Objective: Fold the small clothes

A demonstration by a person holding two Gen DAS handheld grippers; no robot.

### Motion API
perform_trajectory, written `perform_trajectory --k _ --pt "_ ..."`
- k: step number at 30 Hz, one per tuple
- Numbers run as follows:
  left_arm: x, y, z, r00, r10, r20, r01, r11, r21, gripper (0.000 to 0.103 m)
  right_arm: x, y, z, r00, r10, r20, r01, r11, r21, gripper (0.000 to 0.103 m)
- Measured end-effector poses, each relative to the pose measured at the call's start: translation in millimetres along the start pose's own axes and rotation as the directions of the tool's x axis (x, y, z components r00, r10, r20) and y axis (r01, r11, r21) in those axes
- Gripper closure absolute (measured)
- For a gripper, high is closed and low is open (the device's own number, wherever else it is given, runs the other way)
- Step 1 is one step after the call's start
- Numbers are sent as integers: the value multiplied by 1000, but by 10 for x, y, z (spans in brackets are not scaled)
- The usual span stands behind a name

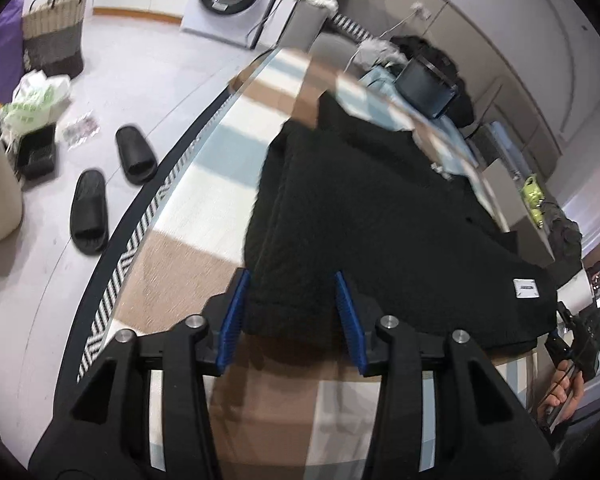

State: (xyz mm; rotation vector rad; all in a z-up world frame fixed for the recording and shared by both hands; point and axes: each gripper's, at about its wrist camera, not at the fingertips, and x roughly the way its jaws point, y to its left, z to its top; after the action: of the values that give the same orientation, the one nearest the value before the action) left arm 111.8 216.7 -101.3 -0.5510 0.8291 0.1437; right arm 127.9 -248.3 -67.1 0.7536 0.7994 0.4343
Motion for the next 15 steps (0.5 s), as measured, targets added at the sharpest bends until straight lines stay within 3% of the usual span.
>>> perform_trajectory --k 2,5,7,8,10,15 --pt "-58 -59 9 1000 -15 24 14 999 28 82 21 20 15 1000 5 -5 -5 1000 -2 61" --pt "-80 -128 57 999 -13 46 10 999 51 93 74 29 65 1000 -2 -8 2 1000 4 61" --pt "-98 -165 103 998 -11 65 7 998 58 96 120 30 99 1000 3 1 -3 1000 6 64" --pt "-105 -180 140 997 -12 75 8 998 57 97 146 28 118 1000 -5 5 5 1000 10 79" --pt "-140 -205 203 995 -19 95 14 998 56 97 204 36 157 999 -45 1 45 999 2 97" --pt "-269 -263 447 985 -50 163 40 997 64 97 150 175 289 999 3 49 -2 1000 -23 100"
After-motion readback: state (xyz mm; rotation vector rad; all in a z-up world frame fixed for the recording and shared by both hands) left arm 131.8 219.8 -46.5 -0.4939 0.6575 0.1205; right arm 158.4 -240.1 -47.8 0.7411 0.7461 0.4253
